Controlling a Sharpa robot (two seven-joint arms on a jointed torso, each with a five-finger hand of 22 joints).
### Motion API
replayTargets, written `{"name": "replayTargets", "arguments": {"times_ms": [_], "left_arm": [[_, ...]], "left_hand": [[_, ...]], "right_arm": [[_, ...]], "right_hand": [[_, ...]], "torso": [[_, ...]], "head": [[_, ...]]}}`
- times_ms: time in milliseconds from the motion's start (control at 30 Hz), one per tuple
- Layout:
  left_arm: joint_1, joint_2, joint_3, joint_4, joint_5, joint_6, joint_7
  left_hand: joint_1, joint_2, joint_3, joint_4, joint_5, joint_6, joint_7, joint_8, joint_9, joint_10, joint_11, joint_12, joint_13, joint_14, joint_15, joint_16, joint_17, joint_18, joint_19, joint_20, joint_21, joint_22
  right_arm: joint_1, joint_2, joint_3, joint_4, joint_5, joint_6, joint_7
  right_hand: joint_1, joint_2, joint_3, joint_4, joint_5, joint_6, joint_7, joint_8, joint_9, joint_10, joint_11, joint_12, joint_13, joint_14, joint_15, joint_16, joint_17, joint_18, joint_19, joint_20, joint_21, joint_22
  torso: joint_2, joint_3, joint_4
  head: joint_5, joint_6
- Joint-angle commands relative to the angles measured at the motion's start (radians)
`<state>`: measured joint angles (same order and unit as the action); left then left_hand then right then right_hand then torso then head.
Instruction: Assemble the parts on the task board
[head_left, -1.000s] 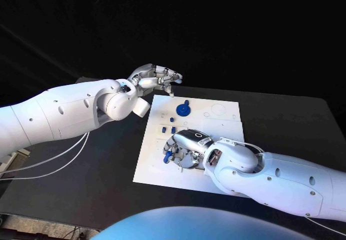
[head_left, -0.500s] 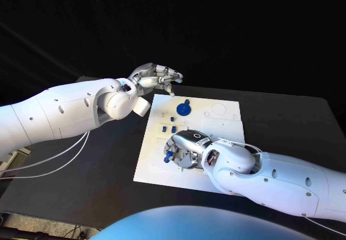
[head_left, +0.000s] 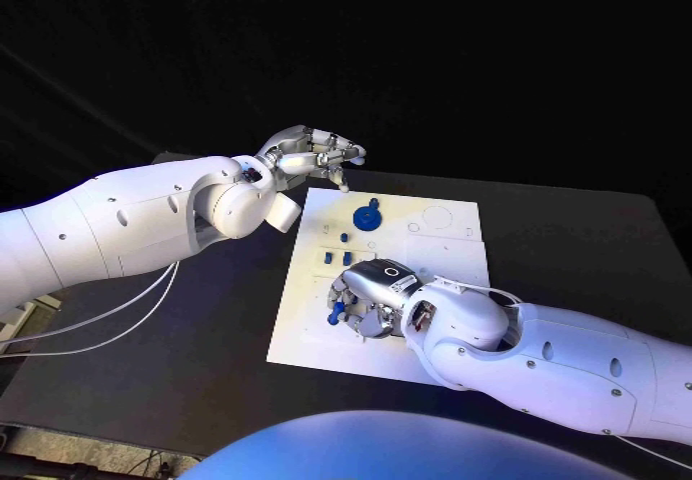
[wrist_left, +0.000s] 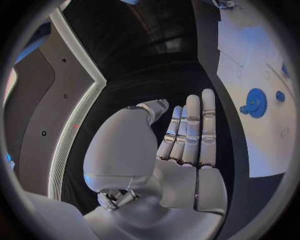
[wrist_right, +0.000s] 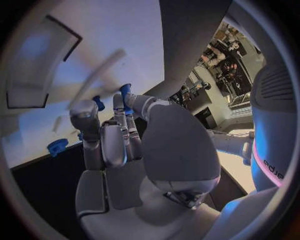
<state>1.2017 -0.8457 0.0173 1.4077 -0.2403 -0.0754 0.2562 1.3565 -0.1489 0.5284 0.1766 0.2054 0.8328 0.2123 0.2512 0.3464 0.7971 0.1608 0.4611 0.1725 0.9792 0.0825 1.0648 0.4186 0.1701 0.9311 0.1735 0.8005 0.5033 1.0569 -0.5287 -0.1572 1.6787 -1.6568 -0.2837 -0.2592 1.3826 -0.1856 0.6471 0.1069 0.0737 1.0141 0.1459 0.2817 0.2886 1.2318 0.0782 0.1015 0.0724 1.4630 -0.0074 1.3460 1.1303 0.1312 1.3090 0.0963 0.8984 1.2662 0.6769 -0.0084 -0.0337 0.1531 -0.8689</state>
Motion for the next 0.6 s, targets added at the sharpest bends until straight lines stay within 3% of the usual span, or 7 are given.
{"name": "replayTargets", "arguments": {"times_ms": [33,133,267,600], "left_arm": [[0.000,0.001,0.000,0.002,-0.001,0.016,0.005],[0.000,0.001,0.000,0.003,-0.001,0.016,0.005],[0.000,0.000,0.000,0.003,-0.001,0.016,0.005],[0.000,0.001,0.000,0.003,-0.001,0.017,0.005]], "left_hand": [[-0.008,0.003,0.003,0.005,0.004,-0.008,0.002,0.005,0.000,-0.007,-0.003,0.004,-0.001,-0.006,0.001,0.000,-0.001,0.013,0.002,0.002,-0.007,-0.001],[-0.009,0.003,0.003,0.006,0.004,-0.008,0.003,0.006,0.000,-0.008,-0.003,0.005,-0.001,-0.006,0.001,0.000,-0.001,0.013,0.002,0.002,-0.008,-0.002],[-0.009,0.003,0.003,0.006,0.004,-0.008,0.003,0.006,0.000,-0.008,-0.003,0.005,-0.001,-0.006,0.001,0.000,-0.001,0.013,0.002,0.002,-0.008,-0.002],[-0.009,0.003,0.003,0.007,0.004,-0.009,0.003,0.006,0.000,-0.009,-0.002,0.005,-0.001,-0.006,0.001,0.000,-0.001,0.013,0.002,0.002,-0.008,-0.002]], "right_arm": [[-0.004,0.000,-0.003,-0.001,0.000,0.032,0.006],[-0.004,0.001,-0.003,0.000,0.015,0.036,0.015],[-0.004,0.003,-0.003,-0.002,0.028,0.037,0.023],[-0.004,0.002,-0.004,-0.003,0.039,0.008,0.026]], "right_hand": [[-0.042,-0.031,-0.030,0.001,-0.003,-0.032,0.006,-0.007,0.058,-0.012,0.005,-0.005,0.000,0.016,0.010,-0.003,0.000,-0.004,-0.005,0.005,-0.007,-0.002],[-0.066,-0.051,-0.054,0.006,-0.004,-0.060,0.009,-0.025,0.049,-0.019,0.008,-0.005,0.002,0.016,0.012,-0.003,-0.001,-0.004,-0.005,0.009,-0.012,-0.003],[-0.074,-0.058,-0.067,0.007,-0.003,-0.079,0.012,-0.039,0.042,-0.031,0.012,-0.007,0.002,0.013,0.015,-0.008,-0.009,0.000,-0.014,0.011,-0.035,-0.012],[-0.078,-0.060,-0.076,0.008,-0.003,-0.092,0.014,-0.048,0.037,-0.044,0.015,-0.007,0.002,0.012,0.017,-0.010,-0.013,0.002,-0.018,0.013,-0.046,-0.017]], "torso": [[0.000,-0.0009,0.0000],[0.000,-0.0009,0.0003],[0.000,-0.0013,0.0005],[0.000,-0.0017,0.0005]], "head": [[-0.001,0.000],[-0.002,-0.002],[-0.002,-0.004],[-0.002,-0.004]]}}
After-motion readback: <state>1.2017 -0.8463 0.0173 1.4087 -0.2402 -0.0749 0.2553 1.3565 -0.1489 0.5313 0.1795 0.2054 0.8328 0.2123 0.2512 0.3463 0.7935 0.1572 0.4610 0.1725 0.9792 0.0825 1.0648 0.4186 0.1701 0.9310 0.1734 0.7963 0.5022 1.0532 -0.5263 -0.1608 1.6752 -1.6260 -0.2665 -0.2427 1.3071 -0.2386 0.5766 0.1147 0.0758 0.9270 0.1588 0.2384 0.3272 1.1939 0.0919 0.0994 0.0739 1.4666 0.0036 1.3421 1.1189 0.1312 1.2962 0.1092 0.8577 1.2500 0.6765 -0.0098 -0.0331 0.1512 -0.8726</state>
